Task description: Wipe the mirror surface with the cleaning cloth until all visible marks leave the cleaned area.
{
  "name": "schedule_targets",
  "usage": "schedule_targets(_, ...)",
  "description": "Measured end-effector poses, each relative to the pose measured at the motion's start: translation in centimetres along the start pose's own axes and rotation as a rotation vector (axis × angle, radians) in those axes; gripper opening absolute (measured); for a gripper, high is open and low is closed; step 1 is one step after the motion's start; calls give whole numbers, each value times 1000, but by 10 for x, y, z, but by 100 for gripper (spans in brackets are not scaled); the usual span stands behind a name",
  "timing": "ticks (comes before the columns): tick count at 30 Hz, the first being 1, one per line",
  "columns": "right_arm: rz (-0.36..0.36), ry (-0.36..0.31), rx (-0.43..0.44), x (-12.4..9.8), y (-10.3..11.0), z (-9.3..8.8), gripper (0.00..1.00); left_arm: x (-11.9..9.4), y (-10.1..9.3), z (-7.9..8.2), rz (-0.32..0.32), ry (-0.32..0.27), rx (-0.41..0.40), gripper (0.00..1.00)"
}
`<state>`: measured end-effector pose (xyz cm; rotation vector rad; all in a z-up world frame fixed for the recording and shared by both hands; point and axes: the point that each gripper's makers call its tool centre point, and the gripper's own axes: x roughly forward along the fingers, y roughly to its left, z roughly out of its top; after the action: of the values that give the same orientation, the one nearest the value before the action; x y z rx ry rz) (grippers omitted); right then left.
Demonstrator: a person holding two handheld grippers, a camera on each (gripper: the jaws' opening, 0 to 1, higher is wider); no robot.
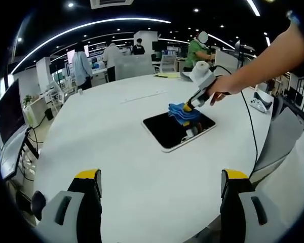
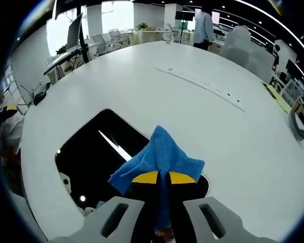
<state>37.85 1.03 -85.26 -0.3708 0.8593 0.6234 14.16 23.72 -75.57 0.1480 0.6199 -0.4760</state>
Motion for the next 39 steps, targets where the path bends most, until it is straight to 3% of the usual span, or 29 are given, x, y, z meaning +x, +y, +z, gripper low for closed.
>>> schedule_targets(39,-4,4,-12,3,23,9,2,-9,-4,-12,-28,23,11,99)
